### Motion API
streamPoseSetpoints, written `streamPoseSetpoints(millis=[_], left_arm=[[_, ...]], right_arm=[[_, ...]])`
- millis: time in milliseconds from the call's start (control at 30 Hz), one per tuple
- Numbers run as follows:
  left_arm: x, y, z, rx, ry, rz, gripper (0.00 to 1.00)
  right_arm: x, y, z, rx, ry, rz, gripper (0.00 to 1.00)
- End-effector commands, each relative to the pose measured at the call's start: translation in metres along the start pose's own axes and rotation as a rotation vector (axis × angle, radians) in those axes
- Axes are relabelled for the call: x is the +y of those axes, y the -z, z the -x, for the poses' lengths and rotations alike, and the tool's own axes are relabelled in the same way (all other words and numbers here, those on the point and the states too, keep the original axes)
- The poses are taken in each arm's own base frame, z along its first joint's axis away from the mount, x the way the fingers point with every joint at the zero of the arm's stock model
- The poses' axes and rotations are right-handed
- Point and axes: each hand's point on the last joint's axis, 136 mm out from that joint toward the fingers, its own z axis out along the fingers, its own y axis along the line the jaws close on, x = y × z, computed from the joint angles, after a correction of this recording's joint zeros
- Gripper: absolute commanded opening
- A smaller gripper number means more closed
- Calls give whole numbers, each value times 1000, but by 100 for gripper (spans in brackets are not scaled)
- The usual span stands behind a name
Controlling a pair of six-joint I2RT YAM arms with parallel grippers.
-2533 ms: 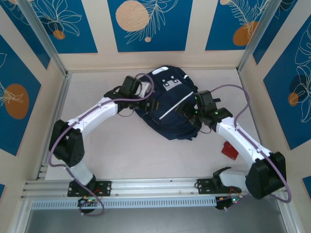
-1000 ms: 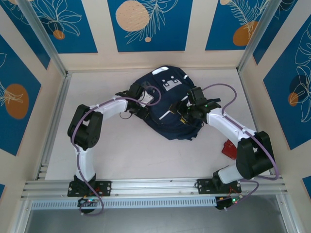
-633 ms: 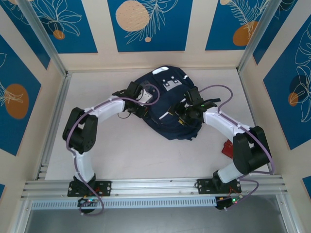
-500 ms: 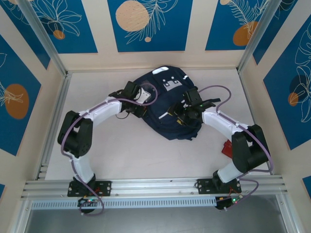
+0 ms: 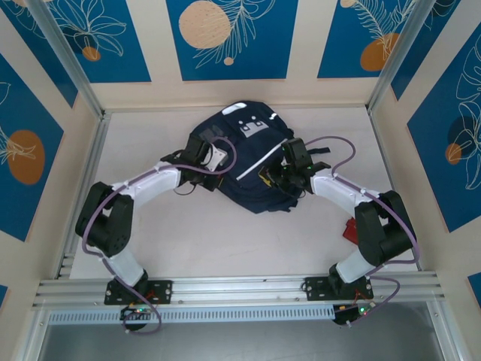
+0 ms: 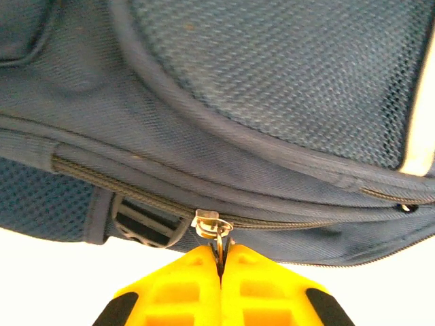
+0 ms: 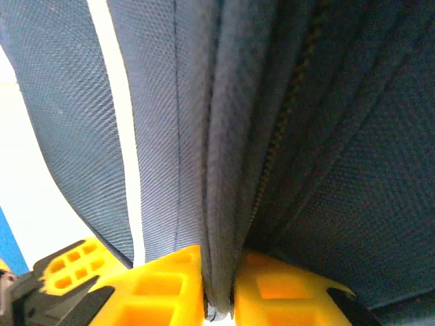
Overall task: Pack the student bag
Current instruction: Zip the student bag at the center of the table.
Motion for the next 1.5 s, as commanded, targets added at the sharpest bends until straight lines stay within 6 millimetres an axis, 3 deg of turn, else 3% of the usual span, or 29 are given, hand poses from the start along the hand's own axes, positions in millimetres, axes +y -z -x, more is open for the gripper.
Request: streamPoseSetpoints(millis=[0, 200, 500, 767, 900, 1000, 1267, 1467], left_arm=[[-34, 6, -4, -17, -6, -110, 0], [-71, 5, -2, -73, -1, -183, 0], [-122, 6, 20, -184, 72, -319, 1], [-102, 23, 10, -155, 178, -312, 47], [-86, 37, 5, -165, 237, -253, 60], [-61, 51, 0, -176, 306, -143, 67], [11, 86, -24, -201, 559, 104, 88], [46, 98, -38, -205, 673, 200, 94]], right_arm=[[54, 16, 10, -41, 61, 209, 16], [56, 6, 3, -7, 57, 213, 14], [43, -5, -9, 27, 42, 177, 18], [7, 30, -6, -54, 125, 25, 46], [-9, 44, -13, -76, 214, -68, 55], [-12, 49, -22, -88, 337, -134, 58], [-10, 37, -58, -115, 596, -335, 58], [0, 10, -79, -120, 737, -470, 54]])
